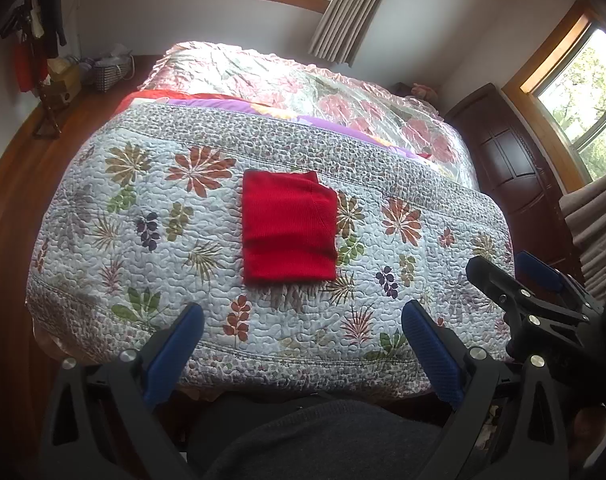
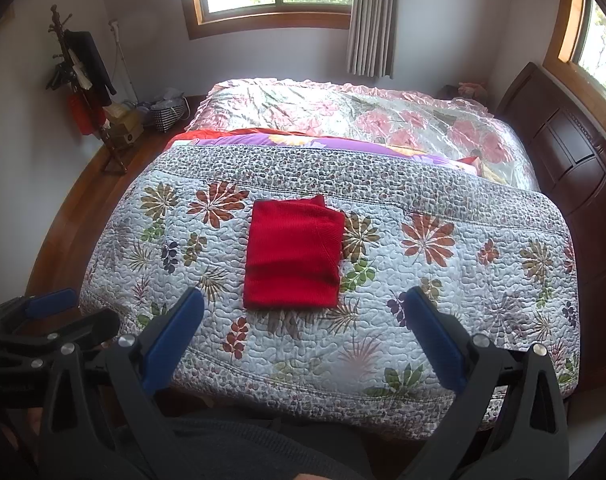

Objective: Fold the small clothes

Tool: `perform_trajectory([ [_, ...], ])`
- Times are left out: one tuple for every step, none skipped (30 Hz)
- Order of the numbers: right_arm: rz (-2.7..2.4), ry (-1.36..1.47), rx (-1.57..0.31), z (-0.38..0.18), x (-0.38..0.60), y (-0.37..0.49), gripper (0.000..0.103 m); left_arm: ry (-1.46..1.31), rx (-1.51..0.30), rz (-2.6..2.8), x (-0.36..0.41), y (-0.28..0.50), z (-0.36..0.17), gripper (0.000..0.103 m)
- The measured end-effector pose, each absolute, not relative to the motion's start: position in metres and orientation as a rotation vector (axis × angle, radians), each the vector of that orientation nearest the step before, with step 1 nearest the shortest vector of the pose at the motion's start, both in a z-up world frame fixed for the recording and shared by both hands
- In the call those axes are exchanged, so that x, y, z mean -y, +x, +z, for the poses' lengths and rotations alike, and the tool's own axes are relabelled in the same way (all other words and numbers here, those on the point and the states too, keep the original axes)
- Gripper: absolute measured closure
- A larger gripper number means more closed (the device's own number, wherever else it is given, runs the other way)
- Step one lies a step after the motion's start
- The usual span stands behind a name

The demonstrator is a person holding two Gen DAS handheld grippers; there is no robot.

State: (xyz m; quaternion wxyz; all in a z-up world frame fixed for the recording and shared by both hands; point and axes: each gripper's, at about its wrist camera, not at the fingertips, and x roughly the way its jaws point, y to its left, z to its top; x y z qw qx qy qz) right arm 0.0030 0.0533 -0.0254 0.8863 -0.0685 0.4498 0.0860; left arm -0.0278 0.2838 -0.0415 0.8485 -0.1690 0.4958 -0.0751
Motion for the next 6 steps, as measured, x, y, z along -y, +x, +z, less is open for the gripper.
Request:
perform_trajectory([
  [0.178, -0.144, -0.934, -0.0252, -0.0535, 0.0025, 0.003, -0.356, -1.044, -0.158, -0.2838, -0.0279, -0.0414, 0.004],
  [0.177, -0.146, -0.932, -0.0247, -0.0536, 0.0024, 0.003, -0.354, -1.044, -0.159, -0.2838, -0.0275, -0.0413, 0.004],
  [0.175, -0.148, -0.932, -0.0244, -0.0539, 0.0024, 0.003, -0.352, -1.044, -0.159, -0.2838, -0.0271, -0.0411, 0.004],
  [0.176, -0.149, -0.933, -0.0245, -0.054, 0.0027, 0.003, -0.35, -1.045, -0.159, -0.2836, -0.0274, -0.0412, 0.004],
  [0.178, -0.148, -0.935, -0.0247, -0.0541, 0.0027, 0.003, -0.351, -1.045, -0.159, -0.2833, -0.0277, -0.0412, 0.004],
  [0.179, -0.148, -0.937, -0.025, -0.0543, 0.0028, 0.003, -0.349, -1.044, -0.158, -0.2833, -0.0281, -0.0412, 0.004],
])
